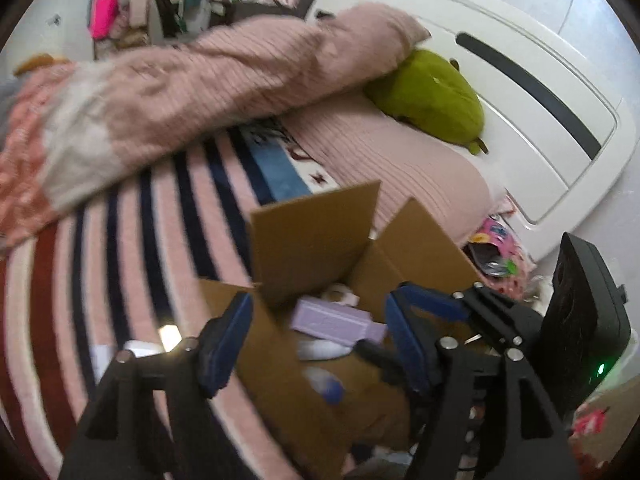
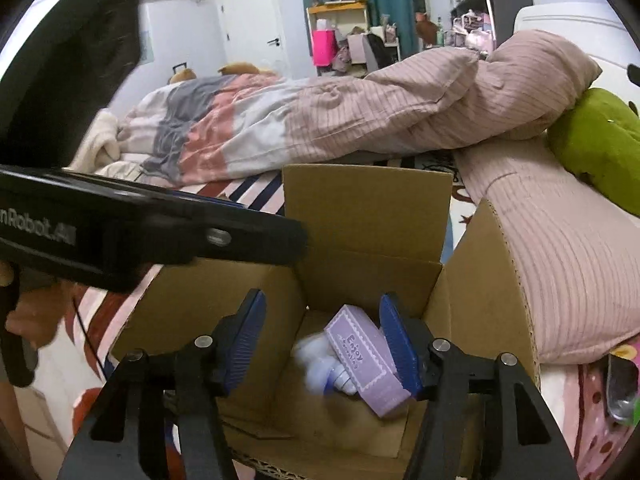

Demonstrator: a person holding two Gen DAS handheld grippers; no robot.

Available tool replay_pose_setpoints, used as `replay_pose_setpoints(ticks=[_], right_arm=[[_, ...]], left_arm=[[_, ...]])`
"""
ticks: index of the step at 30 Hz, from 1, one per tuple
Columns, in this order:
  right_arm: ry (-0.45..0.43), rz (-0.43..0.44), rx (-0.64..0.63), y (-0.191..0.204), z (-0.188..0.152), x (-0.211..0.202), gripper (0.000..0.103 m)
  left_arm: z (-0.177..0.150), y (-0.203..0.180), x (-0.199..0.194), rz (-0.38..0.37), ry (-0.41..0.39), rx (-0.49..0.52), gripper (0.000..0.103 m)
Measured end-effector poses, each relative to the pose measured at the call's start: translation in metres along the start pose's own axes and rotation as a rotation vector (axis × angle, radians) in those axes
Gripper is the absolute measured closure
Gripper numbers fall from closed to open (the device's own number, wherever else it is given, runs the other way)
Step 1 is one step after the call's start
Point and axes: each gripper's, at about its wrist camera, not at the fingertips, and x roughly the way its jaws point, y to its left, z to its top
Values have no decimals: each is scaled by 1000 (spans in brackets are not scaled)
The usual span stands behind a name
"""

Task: Organize rigid objects
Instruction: 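Carry the white round piece into the cardboard box and open the right tool, then move the right tool back toward the white power bank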

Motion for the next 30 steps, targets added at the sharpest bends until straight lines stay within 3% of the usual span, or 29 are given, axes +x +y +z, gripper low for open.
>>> replay_pose_setpoints(ticks=[4,8,14,18,20,26,30], right_arm=[[-68,53,-15,17,5,-14,47],[-125,99,-108,61,9,-28,41],[-83,211,-198,132,4,-3,40],[-18,268,-240,168,-13,28,38],[-16,269,-257,177,-21,44,30],[-149,134,-365,205,-31,53,29],[-131,170,-414,220,-29,67,29]], left_arm=[[-18,24,-40,83,-71,-45,32],[-49,56,-73,168,-116,-86,30],[-103,111,-99,279,-132,-153,30],[-137,150,-104,297,-130,-228,30],[-151,166,-103,300,-127,-260,30],[-181,202,-97,300,-136,-329,30],[-186,221,-90,307,-144,-355,30]])
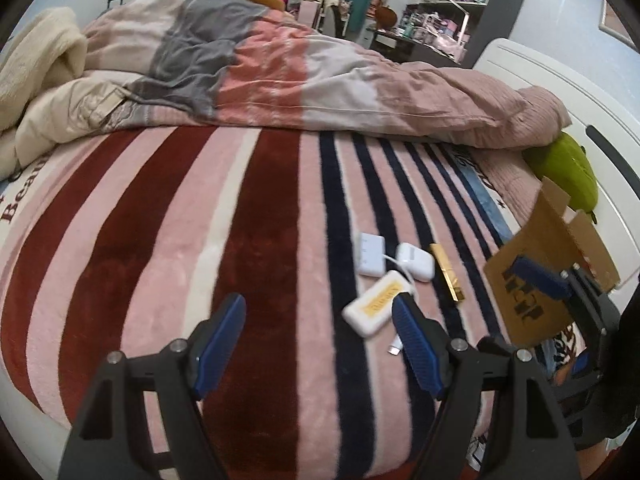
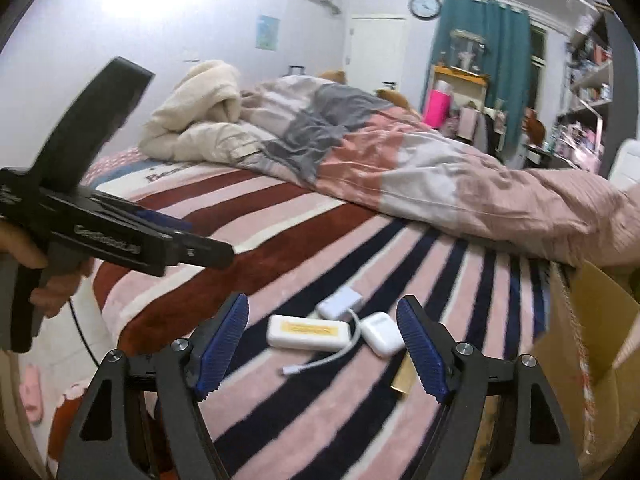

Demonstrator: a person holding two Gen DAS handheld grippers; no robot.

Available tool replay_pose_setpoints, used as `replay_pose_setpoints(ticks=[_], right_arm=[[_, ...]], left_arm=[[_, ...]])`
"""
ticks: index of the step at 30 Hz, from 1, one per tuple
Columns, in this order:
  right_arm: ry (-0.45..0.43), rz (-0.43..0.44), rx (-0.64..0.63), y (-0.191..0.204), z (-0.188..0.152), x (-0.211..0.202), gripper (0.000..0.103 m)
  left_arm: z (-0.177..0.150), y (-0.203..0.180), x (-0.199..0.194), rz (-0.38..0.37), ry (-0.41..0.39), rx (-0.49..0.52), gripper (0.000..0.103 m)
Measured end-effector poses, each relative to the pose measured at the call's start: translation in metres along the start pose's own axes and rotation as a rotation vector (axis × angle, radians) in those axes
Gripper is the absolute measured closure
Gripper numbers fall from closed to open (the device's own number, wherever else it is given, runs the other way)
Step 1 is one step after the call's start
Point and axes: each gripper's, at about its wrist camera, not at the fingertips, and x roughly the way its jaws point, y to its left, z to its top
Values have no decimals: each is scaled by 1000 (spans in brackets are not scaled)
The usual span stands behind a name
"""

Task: Organize rigid objects
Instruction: 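Move the right tool back toward the white power bank, then close the right tool on the white KATO-KATO power bank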

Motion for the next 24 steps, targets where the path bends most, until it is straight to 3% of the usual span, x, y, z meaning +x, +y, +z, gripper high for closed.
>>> replay_pose_setpoints(ticks=[12,15,19,24], right_arm=[[226,165,150,-23,-27,106,29],[251,169,145,-25,-28,120,28],[289,158,113,-23,-28,135,17],[300,138,92,-18,-29,137,18]], left_arm=[[-6,35,37,5,27,-38,30],[-6,39,41,6,32,-53,30],[-6,38,40,14,33,-58,30],[-3,33,29,3,28,-48,30]])
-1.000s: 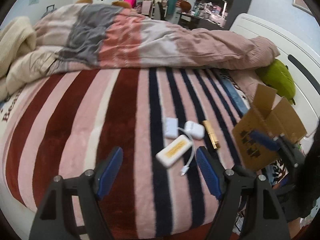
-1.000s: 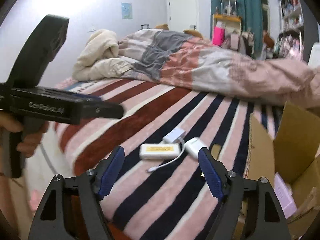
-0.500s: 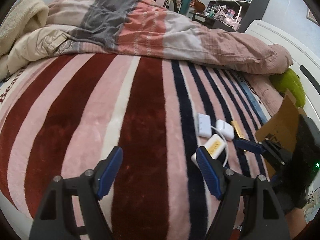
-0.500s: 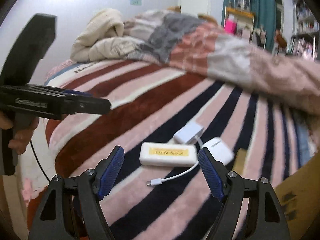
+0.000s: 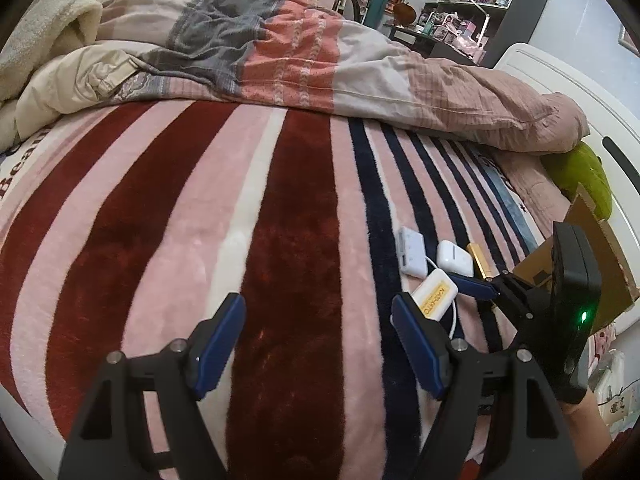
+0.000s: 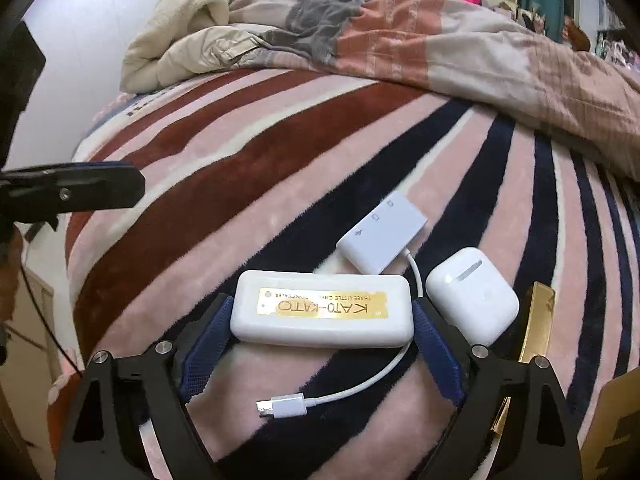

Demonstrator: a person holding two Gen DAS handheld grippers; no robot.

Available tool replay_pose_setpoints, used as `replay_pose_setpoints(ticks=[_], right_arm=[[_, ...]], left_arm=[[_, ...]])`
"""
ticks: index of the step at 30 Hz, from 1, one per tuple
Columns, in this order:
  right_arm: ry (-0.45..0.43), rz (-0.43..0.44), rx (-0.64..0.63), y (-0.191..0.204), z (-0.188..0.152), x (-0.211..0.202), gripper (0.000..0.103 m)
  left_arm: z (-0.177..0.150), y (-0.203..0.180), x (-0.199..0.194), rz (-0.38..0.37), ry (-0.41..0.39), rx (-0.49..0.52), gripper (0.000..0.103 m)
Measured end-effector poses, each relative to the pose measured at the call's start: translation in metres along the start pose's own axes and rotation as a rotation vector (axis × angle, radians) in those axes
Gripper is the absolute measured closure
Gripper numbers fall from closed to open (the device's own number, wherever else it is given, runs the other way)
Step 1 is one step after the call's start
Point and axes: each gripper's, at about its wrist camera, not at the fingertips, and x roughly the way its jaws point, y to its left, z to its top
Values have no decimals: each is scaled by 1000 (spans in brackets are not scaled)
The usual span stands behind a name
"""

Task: Organize rigid objects
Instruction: 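Close the right tool on the white KATO-KATO power bank, then carry the power bank into the cardboard box and open the right tool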

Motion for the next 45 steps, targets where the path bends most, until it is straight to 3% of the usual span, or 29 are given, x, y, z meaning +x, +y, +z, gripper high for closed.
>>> replay_pose_setpoints(ticks=[4,9,10,14,24,30,34,37,39,41,45], right_arm=[[-54,-15,-41,13,3,-22,18],[-194,40,-53,20,10,-86,18],[-227,39,-59,21,11,-102,18],[-323,22,-75,17,10,-152,18],[-430,-111,28,-52,-25,-234,18],[-384,-174,143,-113,-42,-259,18],[-297,-220,181,-143,-44,-257,18],[-245,-190,225,-158,-47,-251,18],[-214,-176,253,-165,-47,-244,18],[-194,-192,263,-166,-48,-239,18],[-171,-203,262,-163,-50,-234,17]], left_arm=[[4,-14,-13,-69,-10,16,30],[13,-60,-36,-210,-30,75,31],[15,-71,-40,-246,-33,85,34],[24,-122,-58,-372,-50,152,66],[45,-250,-53,-434,-23,314,68],[57,-322,-18,-458,61,416,68],[62,-342,5,-474,132,426,68],[62,-347,18,-450,167,433,68],[62,-347,22,-429,177,436,63],[62,-345,21,-419,170,432,45],[64,-335,7,-388,126,418,38]])
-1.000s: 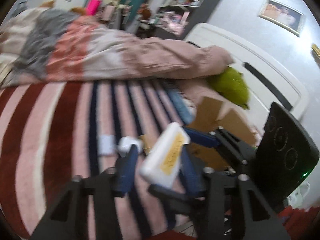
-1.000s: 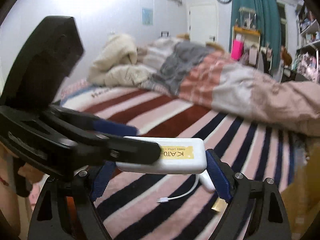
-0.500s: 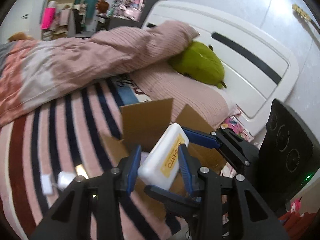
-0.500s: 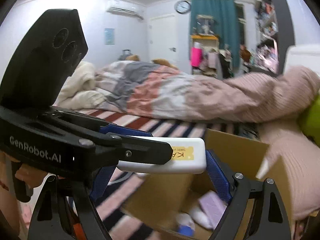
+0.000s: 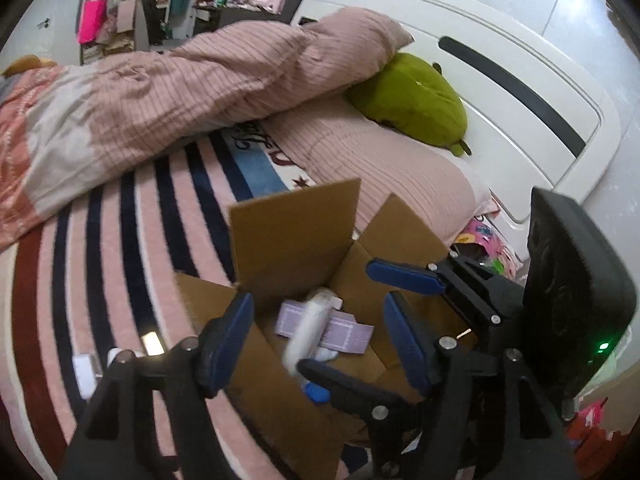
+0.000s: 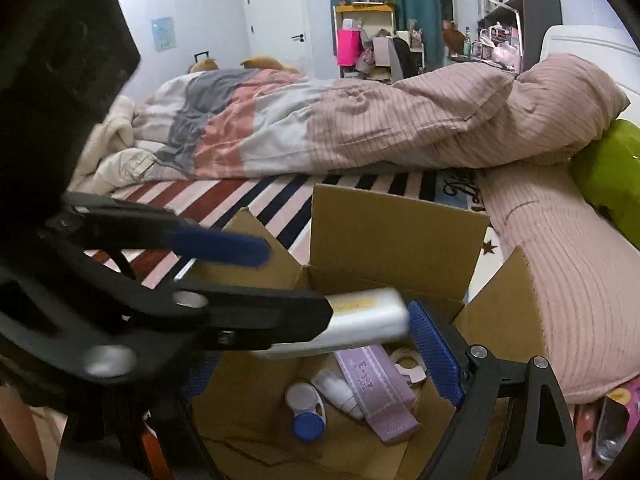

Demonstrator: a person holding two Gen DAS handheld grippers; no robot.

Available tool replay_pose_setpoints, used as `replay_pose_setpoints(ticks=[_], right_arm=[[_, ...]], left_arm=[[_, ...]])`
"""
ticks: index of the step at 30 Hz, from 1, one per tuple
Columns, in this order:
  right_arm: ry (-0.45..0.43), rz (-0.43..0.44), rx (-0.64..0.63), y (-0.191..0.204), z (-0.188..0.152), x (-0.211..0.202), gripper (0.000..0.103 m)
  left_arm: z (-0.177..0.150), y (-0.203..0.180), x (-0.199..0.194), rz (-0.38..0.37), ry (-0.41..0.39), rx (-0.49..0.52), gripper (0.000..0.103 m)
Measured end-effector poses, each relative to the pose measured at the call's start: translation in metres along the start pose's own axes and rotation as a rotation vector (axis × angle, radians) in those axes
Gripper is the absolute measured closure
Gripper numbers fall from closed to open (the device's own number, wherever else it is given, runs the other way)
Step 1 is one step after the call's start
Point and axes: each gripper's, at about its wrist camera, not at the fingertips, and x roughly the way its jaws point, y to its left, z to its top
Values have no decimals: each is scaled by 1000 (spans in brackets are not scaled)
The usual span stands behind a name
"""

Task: Organize rigid objects
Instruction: 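Carry the power bank into the cardboard box and open the right tool, then move the right tool to the white adapter and grip it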

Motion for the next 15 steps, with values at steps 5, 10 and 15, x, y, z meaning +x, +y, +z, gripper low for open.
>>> replay_pose_setpoints(ticks=[5,10,15], right_arm=[[-28,7,-8,14,0,-9,17],[-121,102,-37,51,10,-29,17],[-165,199,-116,107,17,-29,17]], left_arm=[[-14,13,-39,83,-75,-24,35],[-36,39,-87,167,-161,-70,32],[-76,86,-134,278,-229,-155,31]])
